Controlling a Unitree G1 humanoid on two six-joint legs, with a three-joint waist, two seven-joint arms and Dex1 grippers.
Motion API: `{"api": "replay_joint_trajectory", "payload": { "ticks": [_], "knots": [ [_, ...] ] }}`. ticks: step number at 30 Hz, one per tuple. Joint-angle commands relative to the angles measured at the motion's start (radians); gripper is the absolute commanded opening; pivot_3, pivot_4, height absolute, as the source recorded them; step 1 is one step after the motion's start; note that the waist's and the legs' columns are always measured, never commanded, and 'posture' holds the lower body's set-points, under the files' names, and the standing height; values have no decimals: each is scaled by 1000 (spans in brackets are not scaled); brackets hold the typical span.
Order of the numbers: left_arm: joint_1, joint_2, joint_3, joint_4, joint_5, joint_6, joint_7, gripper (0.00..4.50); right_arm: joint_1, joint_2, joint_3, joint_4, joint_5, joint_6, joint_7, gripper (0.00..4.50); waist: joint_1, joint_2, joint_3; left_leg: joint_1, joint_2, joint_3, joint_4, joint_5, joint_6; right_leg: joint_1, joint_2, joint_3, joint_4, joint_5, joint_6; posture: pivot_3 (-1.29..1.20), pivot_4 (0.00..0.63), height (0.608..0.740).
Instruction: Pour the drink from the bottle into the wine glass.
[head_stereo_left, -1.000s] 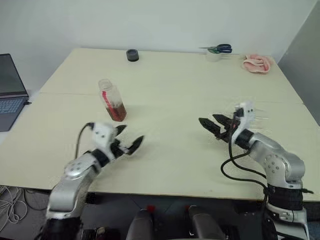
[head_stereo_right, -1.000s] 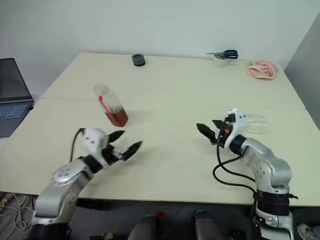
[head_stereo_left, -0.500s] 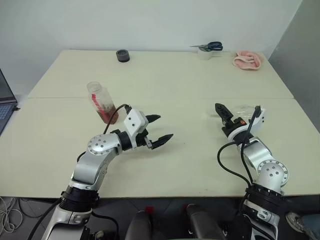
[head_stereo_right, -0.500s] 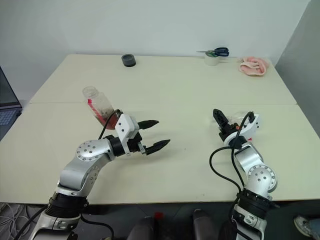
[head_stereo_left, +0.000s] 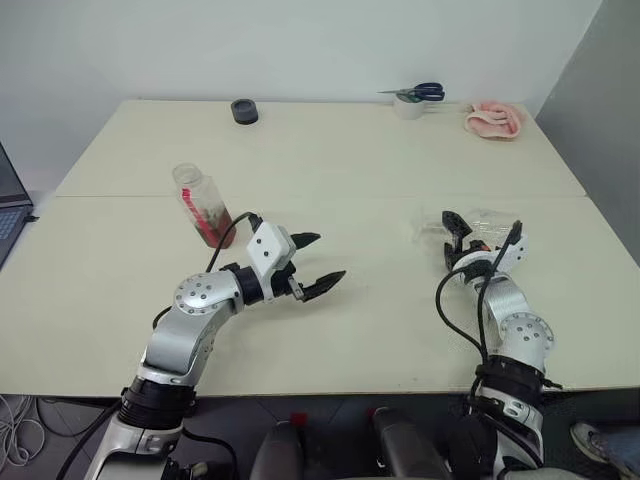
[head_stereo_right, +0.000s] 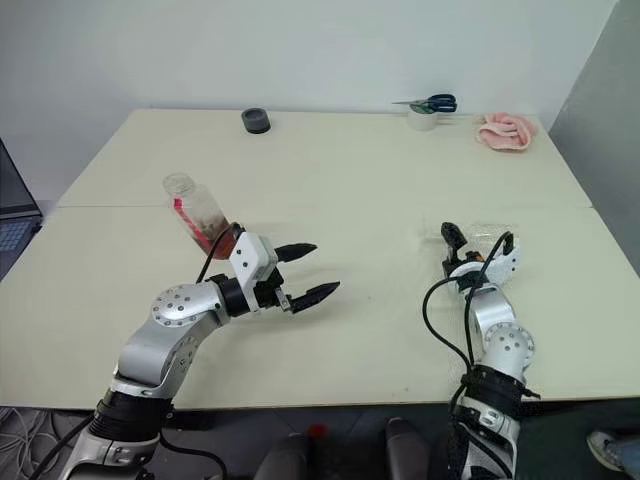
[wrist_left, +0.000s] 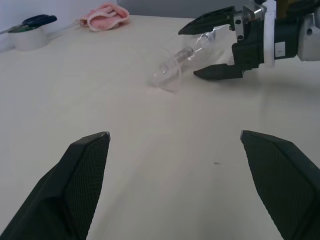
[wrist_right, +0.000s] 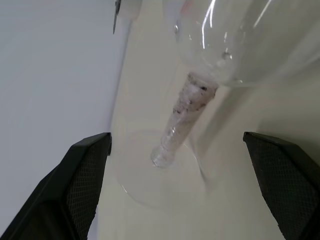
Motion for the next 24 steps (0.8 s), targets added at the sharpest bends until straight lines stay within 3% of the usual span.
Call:
{"api": "replay_joint_trajectory", "payload": {
  "ticks": [1, 6, 8, 16, 20, 24],
  "knots": [
    [-3, 1, 21, -42, -8, -3, 7, 4481, -57, -18, 3, 74, -6, -80, 40, 4500, 0, 0, 0, 0, 0, 0, 0, 0, 0, 0, 0, 0, 0, 0, 0, 0, 150, 740],
    [-4, 3, 23, -49, -6, 2, 13, 4481, -152, -51, -23, 256, -24, -192, 63, 4500, 0, 0, 0, 0, 0, 0, 0, 0, 0, 0, 0, 0, 0, 0, 0, 0, 150, 740],
    [-3, 7, 28, -53, -3, 4, 17, 4500, -178, -64, -43, 322, -28, -239, 47, 4137, 0, 0, 0, 0, 0, 0, 0, 0, 0, 0, 0, 0, 0, 0, 0, 0, 150, 740],
    [2, 20, 44, -56, 0, 9, 34, 4500, -187, -74, -15, 370, -85, -311, 52, 1503, 1, 0, 0, 0, 0, 0, 0, 0, 0, 0, 0, 0, 0, 0, 0, 0, 150, 740],
    [26, 31, 68, -64, -12, 17, 38, 4500, -201, -91, 145, 245, -197, -285, 100, 252, 0, 1, 0, 1, 0, 0, 0, 0, 0, 1, 0, 0, 0, 0, 0, 0, 150, 740],
    [67, 51, 117, -84, -24, 26, 47, 4500, -229, -143, 427, 67, -396, -262, 245, 241, -3, 4, 2, -3, 0, 1, -1, 0, 0, -6, 0, 2, 1, 0, 0, 0, 150, 740]
  ]
}}
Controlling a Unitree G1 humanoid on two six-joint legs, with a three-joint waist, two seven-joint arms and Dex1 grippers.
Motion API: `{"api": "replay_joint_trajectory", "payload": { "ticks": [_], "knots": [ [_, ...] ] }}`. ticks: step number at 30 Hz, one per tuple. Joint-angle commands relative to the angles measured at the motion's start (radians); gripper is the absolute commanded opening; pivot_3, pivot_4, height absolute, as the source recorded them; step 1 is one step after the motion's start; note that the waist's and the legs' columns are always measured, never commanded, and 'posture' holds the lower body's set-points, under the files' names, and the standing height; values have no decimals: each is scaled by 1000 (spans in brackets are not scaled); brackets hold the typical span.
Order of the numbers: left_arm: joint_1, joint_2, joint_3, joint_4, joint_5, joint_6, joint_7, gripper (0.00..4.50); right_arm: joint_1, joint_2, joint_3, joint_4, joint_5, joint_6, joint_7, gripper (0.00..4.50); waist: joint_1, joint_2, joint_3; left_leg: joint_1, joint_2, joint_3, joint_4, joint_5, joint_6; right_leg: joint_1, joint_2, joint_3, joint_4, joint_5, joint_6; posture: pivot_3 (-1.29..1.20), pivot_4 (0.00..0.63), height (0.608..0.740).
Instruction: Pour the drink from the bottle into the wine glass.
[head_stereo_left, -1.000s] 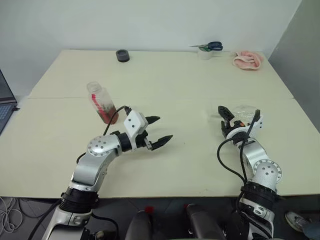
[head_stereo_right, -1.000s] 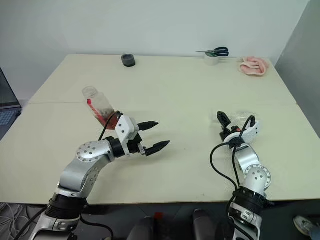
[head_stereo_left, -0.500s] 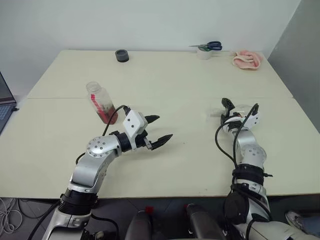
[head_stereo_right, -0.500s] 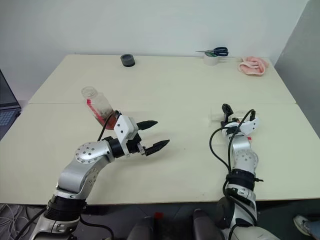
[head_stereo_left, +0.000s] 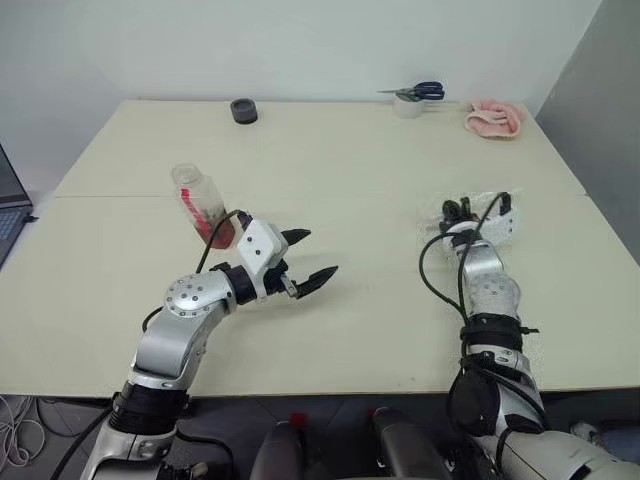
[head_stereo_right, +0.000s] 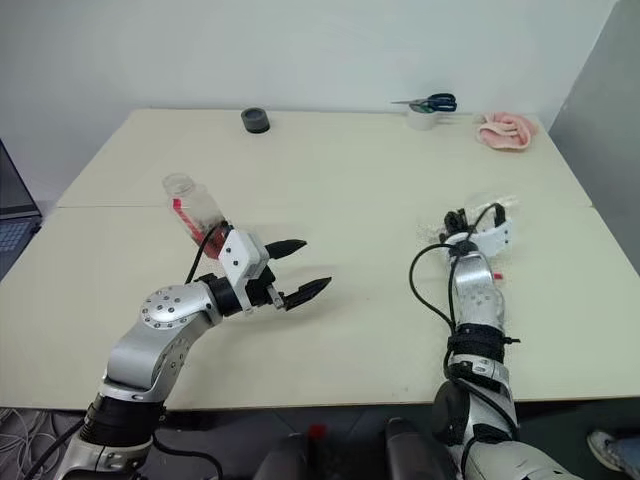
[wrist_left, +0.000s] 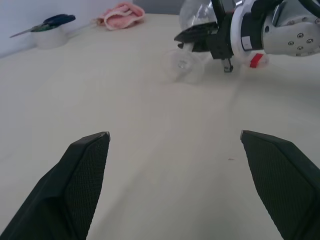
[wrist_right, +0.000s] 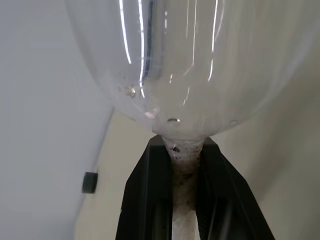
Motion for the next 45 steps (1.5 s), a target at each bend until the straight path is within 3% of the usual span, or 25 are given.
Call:
{"api": "replay_joint_trajectory", "payload": {
  "ticks": [1, 6, 11, 17, 24, 33, 40, 41, 45],
  "knots": [
    [24, 23, 63, -56, -20, 4, 15, 4500, -47, -54, 251, -196, -183, -8, 155, 241, -3, 1, 0, 0, 0, 1, -1, 0, 0, -1, 0, 0, 0, 0, 0, 0, 150, 740],
    [83, 38, 108, -94, -26, 17, 27, 4500, -33, -95, 551, -198, -498, -225, 341, 241, -2, -1, 0, 2, 1, 0, -7, 0, 0, -1, 0, -1, -1, -1, -2, 0, 150, 740],
    [127, 44, 133, -135, -30, 34, 45, 4500, -26, -27, 626, 67, -678, -545, 353, 241, 6, -2, -1, 2, 0, 0, -8, 0, 0, 0, -2, -1, -2, 0, -5, 0, 150, 740],
    [164, 47, 154, -189, -43, 65, 73, 4500, -93, 56, 601, 411, -767, -778, 296, 241, 6, -3, -1, 2, -2, 1, -7, 0, -1, 0, -5, -2, -2, 2, -7, 0, 150, 740],
    [198, 54, 175, -239, -53, 93, 98, 4500, -82, 92, 563, 655, -785, -842, 301, 241, 1, -3, -1, 3, -1, 0, -7, 0, -1, 0, -3, -2, -1, 2, -7, 0, 150, 740],
    [194, 58, 179, -242, -52, 101, 106, 4500, -29, 78, 562, 705, -810, -818, 432, 241, -2, -4, -2, 12, -1, 0, -7, 0, -1, 9, -3, -2, -1, 0, -5, 0, 150, 740],
    [168, 66, 173, -216, -46, 94, 99, 4500, -34, 73, 561, 694, -830, -784, 436, 241, -2, -5, -3, 21, 0, 0, -9, 0, 0, 16, -2, -1, -1, -2, -4, 0, 150, 740],
    [166, 67, 173, -213, -45, 93, 99, 4500, -35, 73, 557, 693, -828, -779, 439, 992, -2, -5, -4, 21, 0, 0, -9, 0, 0, 16, -2, -1, -1, -2, -4, 0, 150, 740],
    [163, 68, 174, -199, -44, 87, 100, 4500, -35, 70, 544, 681, -831, -768, 444, 2335, -2, -5, -4, 20, 0, 0, -10, 0, -1, 15, -2, -1, -1, -2, -4, 0, 150, 740]
  ]
}}
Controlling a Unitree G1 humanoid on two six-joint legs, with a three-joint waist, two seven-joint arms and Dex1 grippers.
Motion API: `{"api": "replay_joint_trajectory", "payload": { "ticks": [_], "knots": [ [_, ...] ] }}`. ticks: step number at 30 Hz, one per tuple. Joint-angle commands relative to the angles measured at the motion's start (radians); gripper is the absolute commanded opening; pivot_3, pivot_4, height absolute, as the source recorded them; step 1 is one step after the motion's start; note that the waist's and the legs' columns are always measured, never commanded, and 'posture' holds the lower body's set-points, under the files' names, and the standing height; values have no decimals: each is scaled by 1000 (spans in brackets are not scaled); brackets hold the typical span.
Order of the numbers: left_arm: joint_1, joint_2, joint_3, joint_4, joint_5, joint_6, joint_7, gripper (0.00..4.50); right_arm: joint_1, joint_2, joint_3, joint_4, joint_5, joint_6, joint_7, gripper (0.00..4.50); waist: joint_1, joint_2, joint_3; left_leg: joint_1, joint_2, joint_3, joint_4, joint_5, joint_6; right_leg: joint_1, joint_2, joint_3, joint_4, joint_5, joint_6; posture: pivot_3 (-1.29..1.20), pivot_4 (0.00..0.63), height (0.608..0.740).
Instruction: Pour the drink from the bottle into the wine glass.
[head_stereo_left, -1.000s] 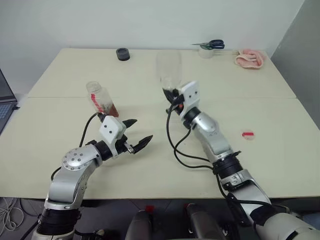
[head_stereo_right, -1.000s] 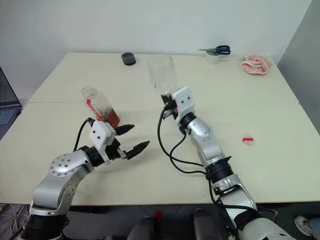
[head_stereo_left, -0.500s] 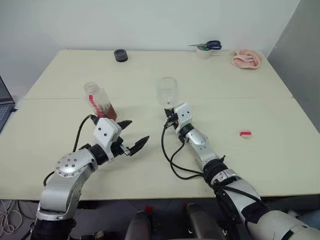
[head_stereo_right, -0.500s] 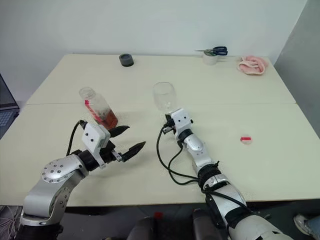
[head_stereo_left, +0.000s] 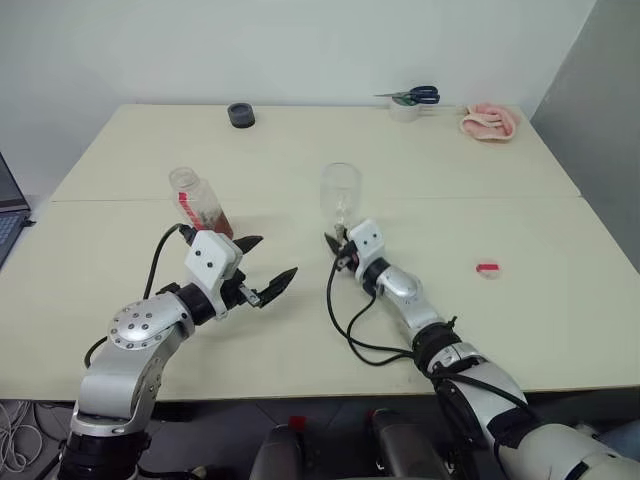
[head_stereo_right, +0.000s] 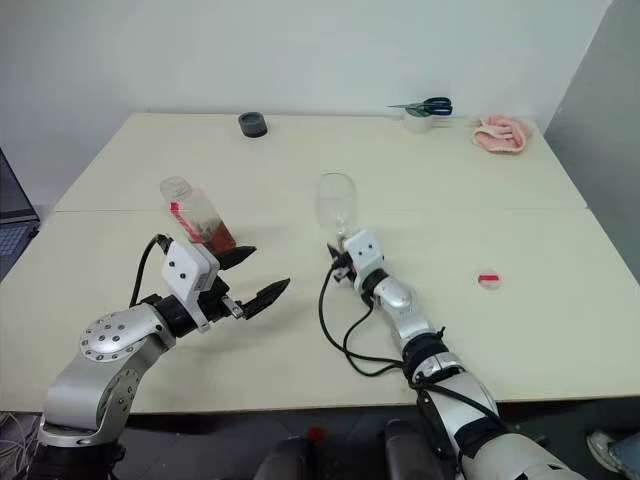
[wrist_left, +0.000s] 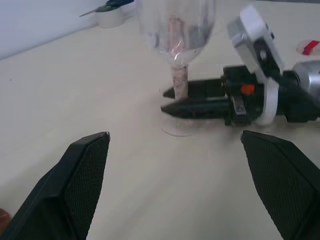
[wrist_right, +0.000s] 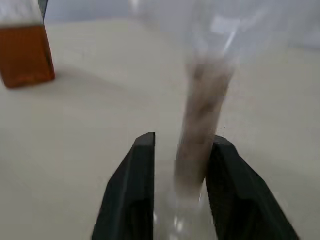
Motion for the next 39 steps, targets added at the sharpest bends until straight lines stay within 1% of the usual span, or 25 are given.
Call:
{"api": "replay_joint_trajectory", "payload": {
  "ticks": [1, 5, 6, 9, 12, 13, 16, 18, 20, 22, 23, 26, 28, 30, 32, 34, 37, 39],
  "knots": [
    [-15, 7, 18, -6, -5, -17, 0, 4500, 3, 0, -3, 4, -10, 24, 12, 2707, 0, 0, 0, 0, 0, 0, 0, 0, 0, 0, 0, 0, 0, 0, 0, 0, 150, 740],
    [-16, -3, 24, 10, -11, -21, 7, 4500, 3, -8, -11, -22, -6, 25, 19, 4162, 0, 0, 0, 0, 0, 0, 0, 0, 0, 0, 0, 0, 0, 0, 0, 0, 150, 740],
    [-15, -4, 26, 16, -12, -23, 7, 4500, 6, -11, -10, -38, -5, 25, 27, 4462, 0, 0, 0, 0, 0, 0, 0, 0, 0, 0, 0, 0, 0, 0, 0, 0, 150, 740],
    [-6, -9, 35, 39, -14, -32, 7, 4500, 25, -27, -1, -113, -1, 38, 65, 4462, 0, 0, 0, 0, 0, 0, 0, 0, 0, 0, 0, 0, 0, 0, 0, 0, 150, 740],
    [18, -13, 59, 62, -11, -49, 13, 4500, 75, -66, 12, -260, 10, 95, 127, 4462, 1, 0, 0, -1, 0, 0, 0, 0, 0, 0, 0, 0, -1, 0, 0, 0, 150, 740],
    [29, -21, 76, 70, -11, -60, 24, 4500, 102, -90, 18, -337, 22, 141, 162, 4462, 1, 0, 0, -2, 0, 0, 0, 0, 0, -1, 0, -1, -1, 0, 0, 0, 150, 740],
    [67, -62, 135, 93, -5, -106, 74, 4500, 191, -190, 21, -599, 53, 315, 254, 4462, 4, 0, 0, -2, 0, -1, -1, 0, 0, -1, -1, -1, -1, 0, 0, 0, 150, 740],
    [89, -86, 157, 103, 3, -135, 99, 4500, 233, -247, 14, -732, 78, 420, 293, 4462, 6, 0, 0, -2, -1, -1, 0, 0, 0, -1, -2, -1, -1, 0, 0, 0, 150, 740],
    [114, -153, 202, 148, 21, -219, 173, 4500, 275, -359, -5, -883, 128, 528, 381, 4462, 7, 1, 1, -3, -1, -1, 0, 0, 0, -1, -2, -2, -1, 0, 1, 0, 150, 740],
    [142, -196, 225, 224, 70, -315, 230, 4500, 290, -470, -32, -1015, 204, 670, 470, 4462, 13, 1, 1, -3, -2, -1, 0, 0, 0, -1, -3, -1, -2, -1, 1, 0, 150, 740],
    [150, -213, 232, 234, 74, -333, 246, 4500, 261, -549, -61, -1063, 246, 749, 522, 4462, 13, 1, 1, -3, -2, 0, 0, 0, 0, -1, -4, -1, -2, -1, 1, 0, 150, 740],
    [153, -212, 217, 232, 102, -368, 259, 4500, 160, -691, -127, -1134, 348, 928, 594, 4462, 13, 0, 2, -2, -2, 1, 1, 0, 0, -1, -3, 0, -2, -1, 1, 0, 150, 740],
    [115, -198, 226, 201, 94, -327, 286, 4500, -12, -768, -158, -1137, 420, 1107, 613, 4462, 8, 0, 2, -2, -2, 0, 1, 0, 0, -1, -2, 0, -1, 0, 1, 0, 150, 740],
    [81, -190, 235, 177, 78, -286, 310, 4500, -126, -809, -162, -1131, 462, 1198, 637, 4462, 6, 1, 3, -2, -1, 1, 0, 0, 0, -2, -2, 0, 0, 0, 1, 0, 150, 740],
    [46, -175, 235, 166, 76, -246, 325, 4500, -240, -818, -158, -1131, 532, 1254, 694, 4462, 7, -1, 2, -3, 0, 0, -1, 0, 0, -2, 0, -1, -2, -1, 0, 0, 150, 740],
    [11, -156, 227, 166, 86, -216, 334, 4500, -318, -787, -169, -1137, 612, 1297, 723, 4462, 6, -1, 2, -3, 1, -1, -2, 0, 0, -2, 1, -2, -3, -2, 0, 0, 150, 740],
    [-38, -143, 215, 158, 82, -177, 342, 4500, -357, -752, -173, -1170, 702, 1350, 748, 4462, 7, -1, 2, -6, 0, -1, -1, -1, 0, -3, -1, -2, -4, -2, 0, 0, 150, 740],
    [-65, -134, 211, 160, 90, -151, 351, 4500, -370, -734, -173, -1175, 726, 1362, 741, 4462, 11, -1, 2, -12, -2, -1, 0, -1, 0, -7, -3, -3, -4, -1, -1, 0, 150, 740]
  ]
}}
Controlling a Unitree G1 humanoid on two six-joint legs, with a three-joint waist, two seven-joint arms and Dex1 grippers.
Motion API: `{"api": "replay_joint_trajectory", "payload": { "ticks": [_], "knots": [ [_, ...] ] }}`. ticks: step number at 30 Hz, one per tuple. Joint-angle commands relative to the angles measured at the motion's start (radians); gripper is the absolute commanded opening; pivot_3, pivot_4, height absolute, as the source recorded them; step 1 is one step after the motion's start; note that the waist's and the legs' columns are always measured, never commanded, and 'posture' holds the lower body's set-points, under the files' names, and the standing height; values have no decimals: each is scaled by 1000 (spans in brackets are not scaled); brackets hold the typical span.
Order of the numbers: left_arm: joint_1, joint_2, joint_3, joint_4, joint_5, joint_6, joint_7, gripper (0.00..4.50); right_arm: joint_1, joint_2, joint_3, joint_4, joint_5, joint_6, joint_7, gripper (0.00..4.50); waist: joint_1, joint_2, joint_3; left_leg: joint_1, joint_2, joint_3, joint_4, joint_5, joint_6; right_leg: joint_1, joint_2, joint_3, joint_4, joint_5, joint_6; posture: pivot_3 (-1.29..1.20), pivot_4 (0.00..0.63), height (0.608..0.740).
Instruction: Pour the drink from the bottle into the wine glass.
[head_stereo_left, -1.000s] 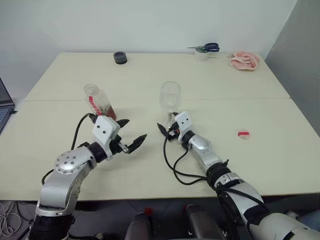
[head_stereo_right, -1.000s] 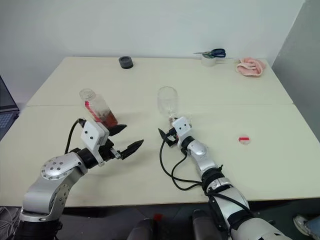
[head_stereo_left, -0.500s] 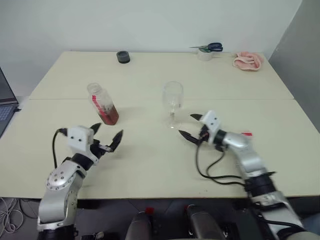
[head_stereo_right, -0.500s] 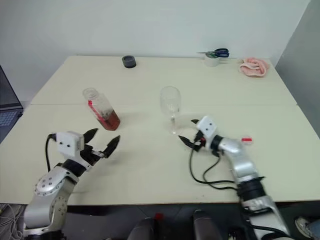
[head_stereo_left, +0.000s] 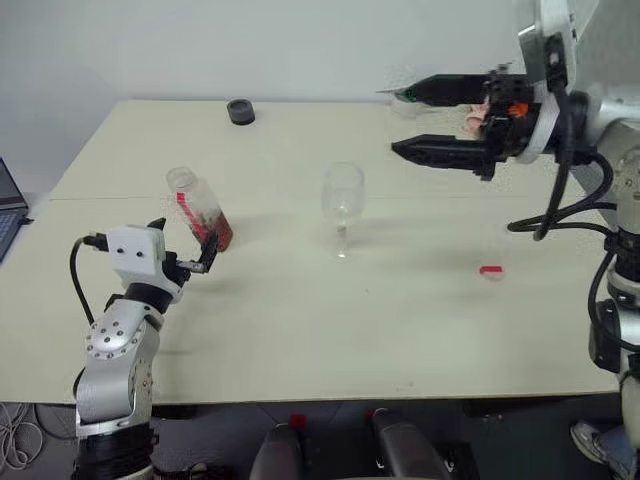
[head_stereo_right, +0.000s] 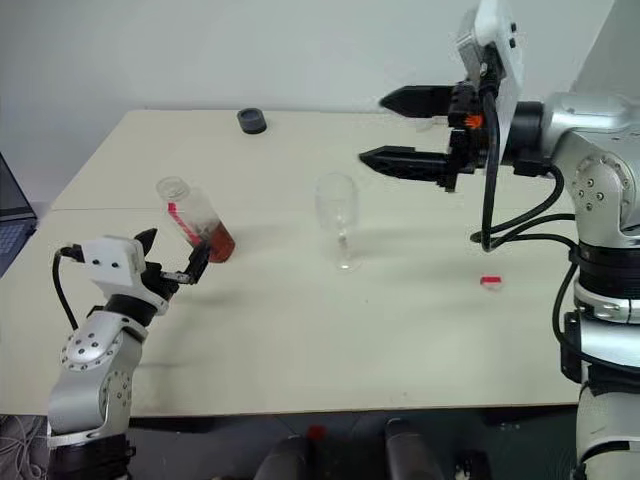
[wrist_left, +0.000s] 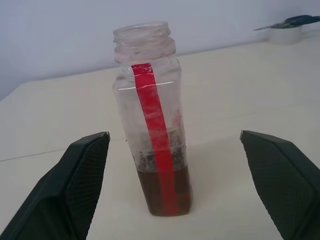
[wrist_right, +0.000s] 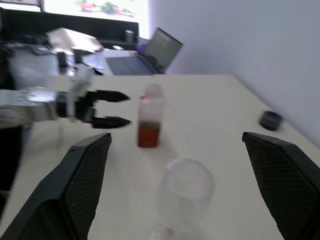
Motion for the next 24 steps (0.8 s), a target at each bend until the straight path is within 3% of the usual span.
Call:
{"api": "replay_joint_trajectory", "payload": {
  "ticks": [1, 12, 24],
  "knots": [
    [-60, 20, 7, -32, -5, 59, 37, 4500, -50, 16, -11, -31, 48, 22, -5, 4462, 6, 0, 0, -3, -1, 0, 1, 0, 0, -2, -1, 0, 0, 2, -2, 0, 150, 740],
    [-215, 66, -30, 136, 10, 58, -16, 4500, -33, 26, 66, -33, 8, 6, -30, 4462, 23, 0, 0, -7, -1, 0, 3, 0, 0, -7, -2, -1, 3, 2, -1, 0, 150, 740],
    [-357, 86, -65, 419, 30, -104, -111, 4500, -18, 23, 76, -44, -18, 5, -56, 4462, 24, 0, 0, -7, -1, -1, 3, 0, 0, -7, -2, -2, 3, 2, -1, 0, 150, 740]
  ]
}}
